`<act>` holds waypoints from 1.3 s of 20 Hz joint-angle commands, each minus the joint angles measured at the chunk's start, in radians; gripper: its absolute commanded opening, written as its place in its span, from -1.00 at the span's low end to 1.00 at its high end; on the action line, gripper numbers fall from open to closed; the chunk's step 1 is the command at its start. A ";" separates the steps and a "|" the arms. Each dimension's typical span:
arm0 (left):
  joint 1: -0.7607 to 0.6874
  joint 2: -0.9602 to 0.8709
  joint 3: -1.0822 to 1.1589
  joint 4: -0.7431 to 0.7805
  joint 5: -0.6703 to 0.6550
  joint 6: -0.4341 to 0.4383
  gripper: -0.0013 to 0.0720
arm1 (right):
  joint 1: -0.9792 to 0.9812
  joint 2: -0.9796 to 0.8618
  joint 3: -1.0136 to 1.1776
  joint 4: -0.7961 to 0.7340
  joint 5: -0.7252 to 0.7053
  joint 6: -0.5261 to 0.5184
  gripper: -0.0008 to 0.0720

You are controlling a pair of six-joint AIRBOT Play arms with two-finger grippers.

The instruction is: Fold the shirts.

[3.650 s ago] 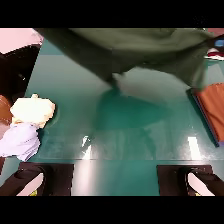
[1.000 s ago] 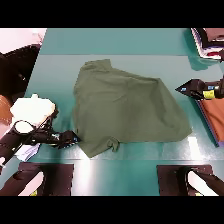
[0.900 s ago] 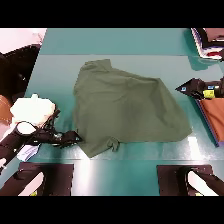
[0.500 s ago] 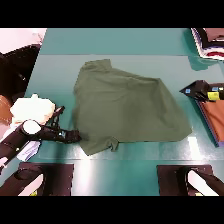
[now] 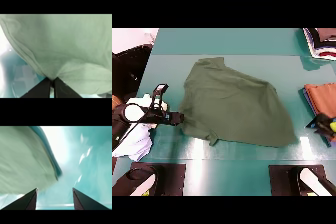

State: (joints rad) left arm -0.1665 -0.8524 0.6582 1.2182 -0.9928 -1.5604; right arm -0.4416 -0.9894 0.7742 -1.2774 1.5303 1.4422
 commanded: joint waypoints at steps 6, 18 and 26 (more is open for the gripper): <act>0.000 -0.001 0.018 0.006 0.006 -0.011 -0.89 | 0.072 0.002 -0.326 0.153 -0.131 0.005 0.25; 0.000 0.004 0.115 -0.005 -0.097 -0.011 -0.89 | 0.369 0.032 -0.231 0.211 -0.258 0.019 -0.94; 0.000 0.004 0.958 0.016 -0.201 0.043 -0.89 | 0.382 0.283 0.521 0.138 -0.282 0.019 -0.94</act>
State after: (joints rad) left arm -0.1669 -0.8494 1.3258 1.2263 -1.1702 -1.5410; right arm -0.0647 -0.7708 1.0378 -1.0966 1.2667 1.4609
